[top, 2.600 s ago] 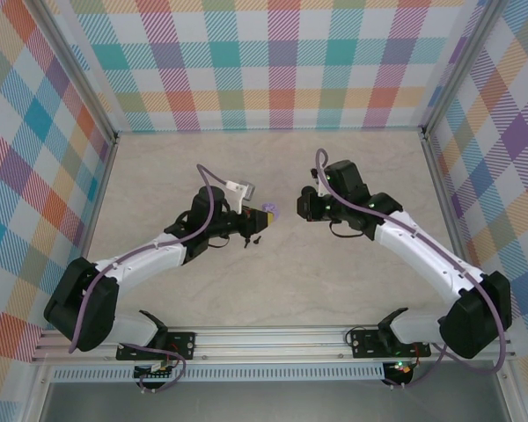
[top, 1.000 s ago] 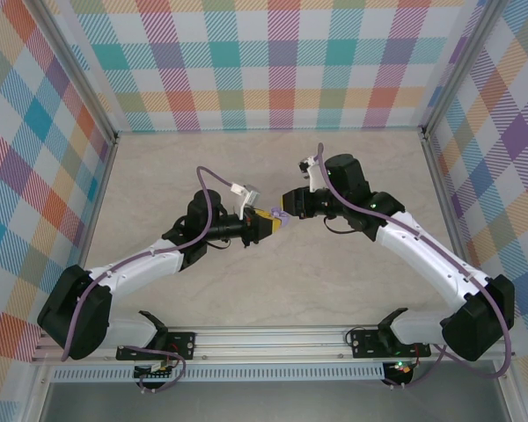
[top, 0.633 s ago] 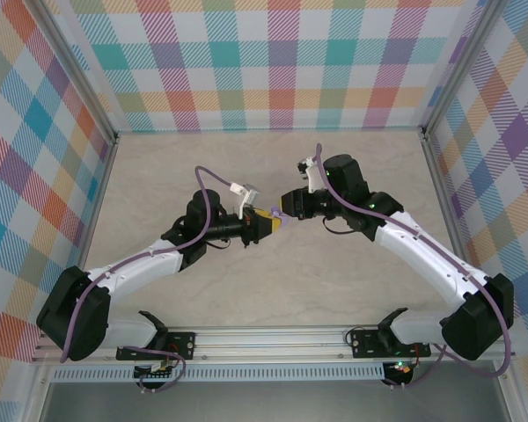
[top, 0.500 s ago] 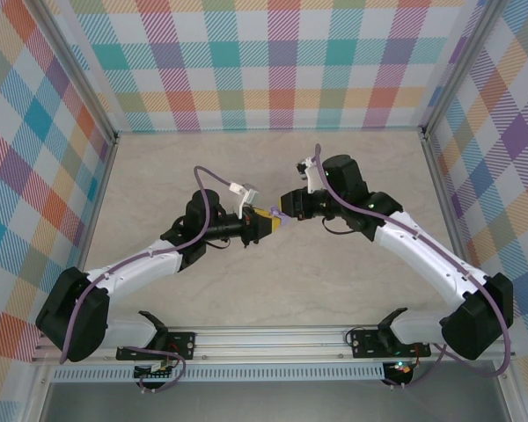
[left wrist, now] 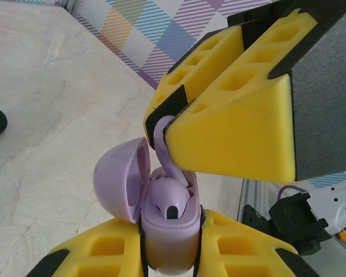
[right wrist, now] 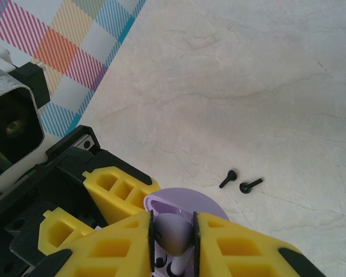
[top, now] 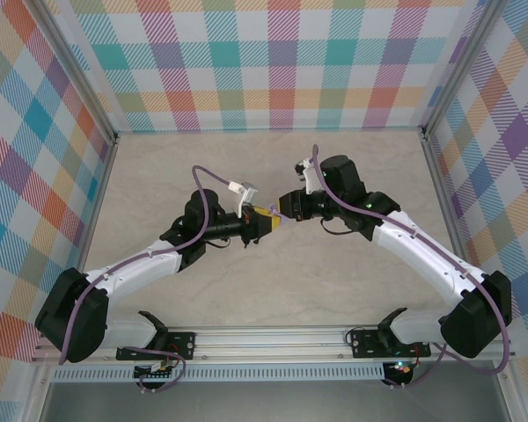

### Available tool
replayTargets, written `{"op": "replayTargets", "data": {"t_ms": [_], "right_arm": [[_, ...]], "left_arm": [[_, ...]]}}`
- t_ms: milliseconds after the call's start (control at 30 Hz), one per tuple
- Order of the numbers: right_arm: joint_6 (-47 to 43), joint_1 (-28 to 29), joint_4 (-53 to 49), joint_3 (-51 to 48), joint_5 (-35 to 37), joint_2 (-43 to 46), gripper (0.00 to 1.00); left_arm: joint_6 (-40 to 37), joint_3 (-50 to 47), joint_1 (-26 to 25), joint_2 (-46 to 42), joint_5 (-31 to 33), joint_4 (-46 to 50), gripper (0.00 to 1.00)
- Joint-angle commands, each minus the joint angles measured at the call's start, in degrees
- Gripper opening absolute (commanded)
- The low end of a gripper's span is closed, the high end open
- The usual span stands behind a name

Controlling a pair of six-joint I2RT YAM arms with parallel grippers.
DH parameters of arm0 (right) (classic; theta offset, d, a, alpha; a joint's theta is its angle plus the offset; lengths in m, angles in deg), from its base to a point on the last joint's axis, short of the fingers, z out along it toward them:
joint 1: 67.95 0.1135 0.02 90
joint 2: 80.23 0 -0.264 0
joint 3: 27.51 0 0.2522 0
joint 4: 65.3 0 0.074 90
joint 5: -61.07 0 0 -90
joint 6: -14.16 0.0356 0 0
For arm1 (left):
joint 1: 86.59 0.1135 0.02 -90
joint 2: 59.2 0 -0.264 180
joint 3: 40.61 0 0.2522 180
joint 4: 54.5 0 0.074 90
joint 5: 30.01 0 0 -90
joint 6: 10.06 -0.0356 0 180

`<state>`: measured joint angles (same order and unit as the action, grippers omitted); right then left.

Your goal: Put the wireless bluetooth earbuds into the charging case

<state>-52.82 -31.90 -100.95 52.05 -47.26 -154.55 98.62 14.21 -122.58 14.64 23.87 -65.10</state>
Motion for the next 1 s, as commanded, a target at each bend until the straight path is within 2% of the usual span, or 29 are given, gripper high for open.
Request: {"op": "replayTargets", "data": {"t_ms": [0,633,967], "right_arm": [[-1.2,0.4,1.1,1.6,-1.4,-0.4,0.24],[-1.8,0.7,-0.6,1.4,-2.8,-0.6,0.24],[-2.4,0.8,-2.1,2.1,-3.3,-0.6,0.28]], "left_arm": [[0.4,1.1,-0.8,-1.1,0.6,-2.4,0.1],[1.7,0.9,-0.8,-1.5,2.2,-4.4,0.09],[1.7,0.7,-0.7,-2.0,2.5,-4.9,0.09]]}}
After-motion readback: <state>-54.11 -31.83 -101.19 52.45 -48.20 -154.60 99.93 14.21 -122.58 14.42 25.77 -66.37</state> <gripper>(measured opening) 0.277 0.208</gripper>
